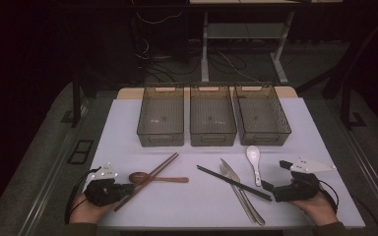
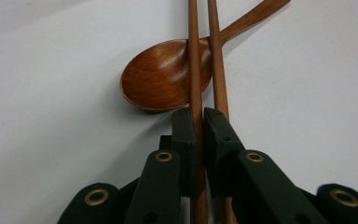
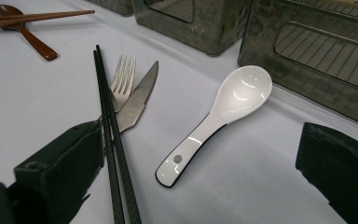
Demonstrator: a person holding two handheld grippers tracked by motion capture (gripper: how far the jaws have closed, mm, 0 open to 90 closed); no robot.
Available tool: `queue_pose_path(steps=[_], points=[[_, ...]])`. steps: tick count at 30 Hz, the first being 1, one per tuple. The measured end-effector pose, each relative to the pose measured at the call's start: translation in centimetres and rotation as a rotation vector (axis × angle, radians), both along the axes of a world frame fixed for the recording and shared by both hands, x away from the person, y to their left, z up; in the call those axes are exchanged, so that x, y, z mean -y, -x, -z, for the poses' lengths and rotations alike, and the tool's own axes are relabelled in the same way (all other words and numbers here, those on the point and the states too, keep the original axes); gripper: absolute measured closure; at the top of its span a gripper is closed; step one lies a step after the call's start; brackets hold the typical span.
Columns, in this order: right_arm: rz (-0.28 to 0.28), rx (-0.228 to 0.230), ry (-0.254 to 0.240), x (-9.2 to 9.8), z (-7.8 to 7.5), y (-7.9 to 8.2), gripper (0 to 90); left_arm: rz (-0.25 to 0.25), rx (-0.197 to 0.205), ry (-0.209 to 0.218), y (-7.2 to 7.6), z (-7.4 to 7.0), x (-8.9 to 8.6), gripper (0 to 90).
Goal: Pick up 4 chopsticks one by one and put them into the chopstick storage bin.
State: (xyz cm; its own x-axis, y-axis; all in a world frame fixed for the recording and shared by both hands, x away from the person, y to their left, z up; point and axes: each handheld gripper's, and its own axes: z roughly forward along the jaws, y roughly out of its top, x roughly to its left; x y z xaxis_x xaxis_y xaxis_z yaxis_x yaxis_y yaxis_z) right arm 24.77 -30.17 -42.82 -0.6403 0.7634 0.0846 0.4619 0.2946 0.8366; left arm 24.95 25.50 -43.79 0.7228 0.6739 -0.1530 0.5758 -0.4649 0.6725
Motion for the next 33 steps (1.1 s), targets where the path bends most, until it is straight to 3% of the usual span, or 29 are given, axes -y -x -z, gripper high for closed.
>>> queue_pose_path(steps=[25, 33], points=[[-0.004, -0.003, -0.007, 0.0, 0.1, 0.0, 0.6, 0.001, 0.058, 0.012, 0.0, -1.4, 0.3, 82.9], [-0.002, -0.006, -0.018, 0.2, 0.2, -0.1, 0.6, 0.019, 0.075, 0.051, -0.1, -2.1, 0.7, 82.9]])
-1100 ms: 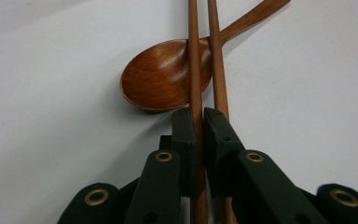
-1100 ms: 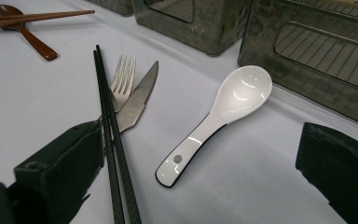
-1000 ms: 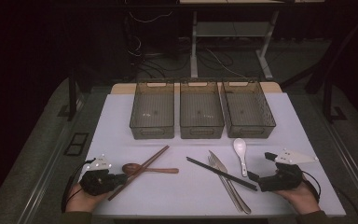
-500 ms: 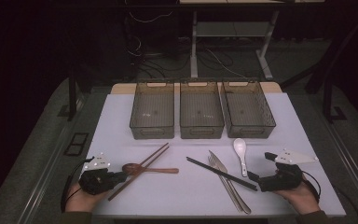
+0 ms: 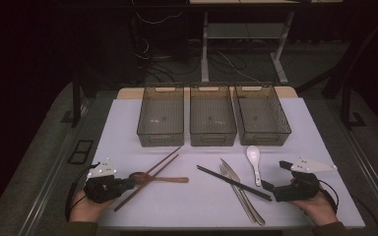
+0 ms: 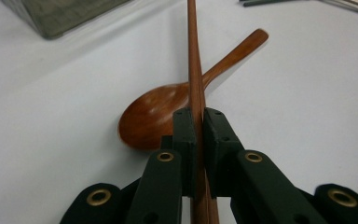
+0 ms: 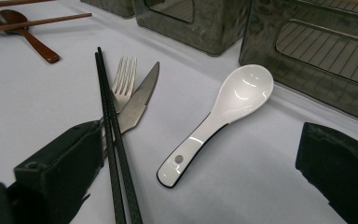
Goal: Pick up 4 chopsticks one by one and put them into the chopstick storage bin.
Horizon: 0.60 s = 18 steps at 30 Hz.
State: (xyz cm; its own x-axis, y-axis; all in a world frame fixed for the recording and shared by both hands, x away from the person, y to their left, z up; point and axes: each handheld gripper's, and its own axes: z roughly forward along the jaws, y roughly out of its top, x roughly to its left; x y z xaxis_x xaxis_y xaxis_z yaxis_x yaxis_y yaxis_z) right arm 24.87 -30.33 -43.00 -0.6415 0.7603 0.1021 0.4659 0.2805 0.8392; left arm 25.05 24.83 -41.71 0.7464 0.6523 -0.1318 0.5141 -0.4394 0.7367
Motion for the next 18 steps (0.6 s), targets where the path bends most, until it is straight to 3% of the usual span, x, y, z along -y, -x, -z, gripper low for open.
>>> queue_pose_path(steps=[5, 10, 18], points=[[-0.002, 0.005, 0.012, -0.2, 0.2, 0.0, 0.6, 0.003, 0.001, 0.013, -0.4, -0.3, 0.4, 82.9], [-0.01, 0.007, -0.009, -0.4, 0.3, -0.1, 0.6, 0.021, 0.019, 0.035, -0.7, -0.9, 0.7, 82.8], [-0.037, -0.02, -0.007, -1.0, 0.9, -0.1, 0.5, 0.021, 0.033, 0.068, -1.0, -1.6, 1.1, 82.8]])
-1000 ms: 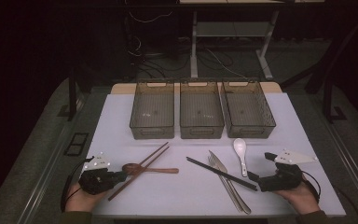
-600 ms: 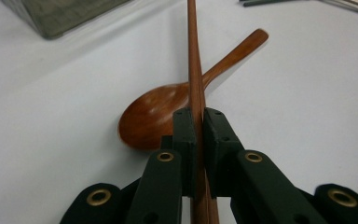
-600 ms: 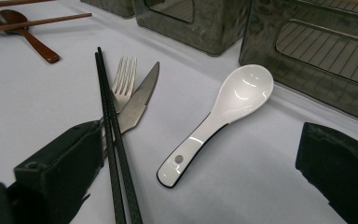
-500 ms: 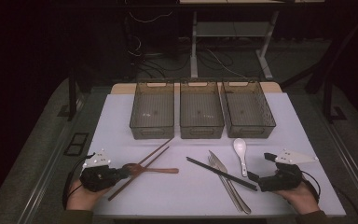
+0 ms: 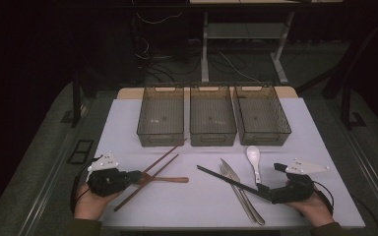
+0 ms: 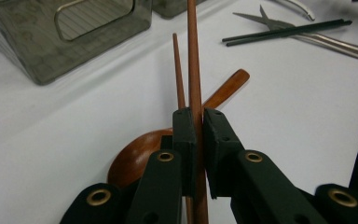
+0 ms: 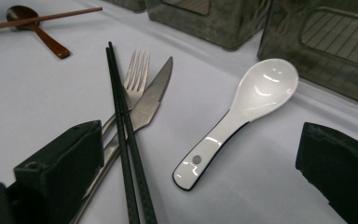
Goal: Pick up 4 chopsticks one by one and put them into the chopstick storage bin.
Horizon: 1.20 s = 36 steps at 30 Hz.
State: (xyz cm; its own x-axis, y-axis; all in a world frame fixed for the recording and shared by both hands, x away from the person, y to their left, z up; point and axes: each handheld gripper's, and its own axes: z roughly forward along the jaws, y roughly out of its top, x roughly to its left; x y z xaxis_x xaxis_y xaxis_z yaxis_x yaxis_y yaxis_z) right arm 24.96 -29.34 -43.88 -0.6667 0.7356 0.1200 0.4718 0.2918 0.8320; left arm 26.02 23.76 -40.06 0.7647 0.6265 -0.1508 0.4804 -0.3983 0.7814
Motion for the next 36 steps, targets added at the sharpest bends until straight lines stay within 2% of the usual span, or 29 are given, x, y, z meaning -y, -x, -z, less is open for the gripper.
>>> queue_pose_path(steps=[6, 18, 30, 36], points=[[0.001, -0.023, -0.002, -0.1, 0.3, -0.1, 0.5, -0.006, 0.014, 0.016, -0.4, -0.4, 0.2, 82.9], [-0.002, -0.024, -0.006, -0.1, 0.3, -0.1, 0.5, -0.03, 0.021, 0.037, -1.5, -1.2, 1.3, 82.9], [-0.001, -0.018, -0.009, 0.0, 0.3, -0.1, 0.5, -0.047, 0.026, 0.048, -3.5, -1.9, 2.3, 82.8], [0.002, -0.019, -0.008, 0.0, 0.3, -0.1, 0.5, -0.055, 0.042, 0.056, -4.5, -2.3, 2.7, 82.8]])
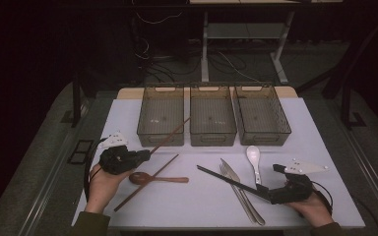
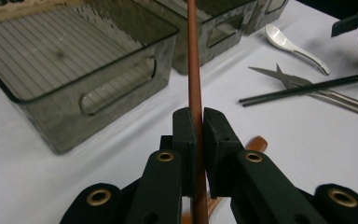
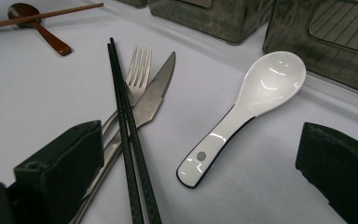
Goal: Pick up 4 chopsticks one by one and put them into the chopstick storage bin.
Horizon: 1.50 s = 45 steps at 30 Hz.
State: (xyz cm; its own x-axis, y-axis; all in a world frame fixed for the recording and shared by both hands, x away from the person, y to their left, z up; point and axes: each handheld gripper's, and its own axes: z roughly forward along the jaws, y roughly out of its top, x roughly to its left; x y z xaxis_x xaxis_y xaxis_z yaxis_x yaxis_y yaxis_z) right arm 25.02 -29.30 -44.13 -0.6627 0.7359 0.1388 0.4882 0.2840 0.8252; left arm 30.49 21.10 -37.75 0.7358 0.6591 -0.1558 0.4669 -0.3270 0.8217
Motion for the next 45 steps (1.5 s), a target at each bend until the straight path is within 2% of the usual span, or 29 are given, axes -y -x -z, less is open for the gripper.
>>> queue_pose_path(steps=[11, 22, 34, 38, 45], points=[[0.0, 0.002, 0.0, 0.1, 0.0, 0.0, 0.5, -0.001, 0.02, 0.009, -2.0, -0.6, 1.2, 82.8], [0.004, 0.003, -0.001, 0.2, 0.0, 0.0, 0.5, -0.007, 0.017, 0.008, -4.1, -0.8, 2.1, 82.8], [0.003, -0.001, 0.001, 0.1, 0.0, 0.0, 0.5, -0.035, 0.019, -0.006, -7.0, -0.8, 2.3, 82.8], [0.008, 0.0, 0.002, 0.2, -0.1, 0.0, 0.5, -0.053, 0.027, 0.004, -7.8, -0.9, 2.2, 82.8], [0.011, 0.0, 0.001, 0.3, 0.0, 0.0, 0.5, -0.078, 0.029, -0.017, -9.9, -1.4, 2.4, 82.8]])
